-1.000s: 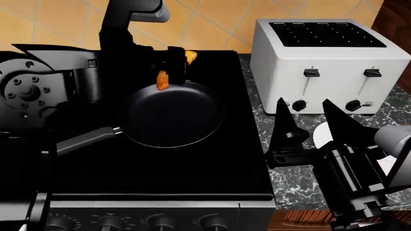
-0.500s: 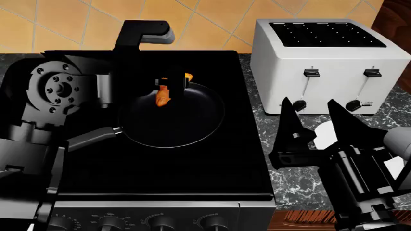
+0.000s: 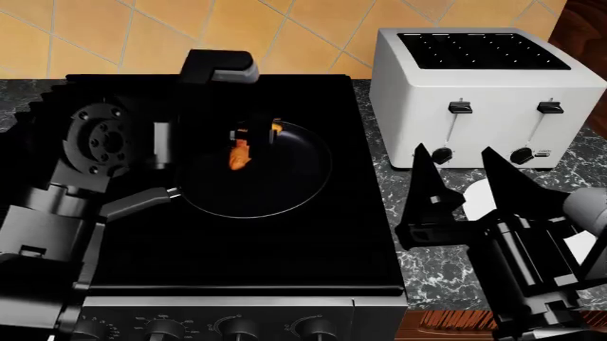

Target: Pick the croissant and place it on the pan. Then turn on the stove to warm the croissant.

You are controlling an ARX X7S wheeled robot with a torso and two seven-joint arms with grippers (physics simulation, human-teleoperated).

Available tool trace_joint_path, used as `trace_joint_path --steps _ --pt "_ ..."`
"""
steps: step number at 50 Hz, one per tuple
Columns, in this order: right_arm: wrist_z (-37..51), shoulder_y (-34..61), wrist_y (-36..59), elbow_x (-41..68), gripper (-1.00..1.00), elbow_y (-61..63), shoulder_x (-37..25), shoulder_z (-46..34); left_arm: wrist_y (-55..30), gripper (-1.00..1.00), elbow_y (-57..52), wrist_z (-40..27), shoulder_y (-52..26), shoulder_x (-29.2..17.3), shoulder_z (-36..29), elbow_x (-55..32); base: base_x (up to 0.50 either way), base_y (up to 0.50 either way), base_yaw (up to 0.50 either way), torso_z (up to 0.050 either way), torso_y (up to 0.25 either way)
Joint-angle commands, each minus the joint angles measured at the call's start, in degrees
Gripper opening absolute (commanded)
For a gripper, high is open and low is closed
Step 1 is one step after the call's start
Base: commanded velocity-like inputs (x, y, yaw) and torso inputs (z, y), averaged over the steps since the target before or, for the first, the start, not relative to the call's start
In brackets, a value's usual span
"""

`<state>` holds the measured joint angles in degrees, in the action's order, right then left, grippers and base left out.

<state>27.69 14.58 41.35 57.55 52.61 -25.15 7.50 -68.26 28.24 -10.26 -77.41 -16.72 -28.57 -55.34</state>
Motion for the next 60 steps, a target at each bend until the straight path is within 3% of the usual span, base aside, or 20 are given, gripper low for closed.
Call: trace_joint_path --steps 1,38,39,50,60 --pt "0.5 0.3 -0.2 0.1 1.0 -0.1 -0.1 -0.5 0.9 -1.0 1.1 0.6 0.6 -0.3 -1.0 0.4 0.0 0.0 0.0 0.0 0.0" --pt "2.0 0.9 -0.8 2.0 1.0 0.3 -1.8 -0.1 2.0 -1.0 1.3 1.1 1.7 -0.3 -2.9 1.1 0.0 0.0 0.0 0.0 0.0" --pt "2.1 1.0 -0.8 2.1 1.0 0.4 -1.8 -0.2 2.0 1.0 1.1 1.1 1.6 -0.4 -2.9 1.0 0.0 0.0 0.0 0.0 0.0" --pt "2.4 1.4 -0.9 1.7 1.0 0.2 -1.7 -1.1 -0.5 1.0 -4.8 -0.8 0.9 -1.9 -1.3 -1.6 0.0 0.0 0.0 0.0 0.0" --pt "2.4 0.7 -1.5 2.0 1.0 0.4 -2.1 -0.7 -6.0 1.0 -14.8 -7.7 1.4 -3.9 5.1 -8.9 0.0 0.0 0.0 0.0 0.0"
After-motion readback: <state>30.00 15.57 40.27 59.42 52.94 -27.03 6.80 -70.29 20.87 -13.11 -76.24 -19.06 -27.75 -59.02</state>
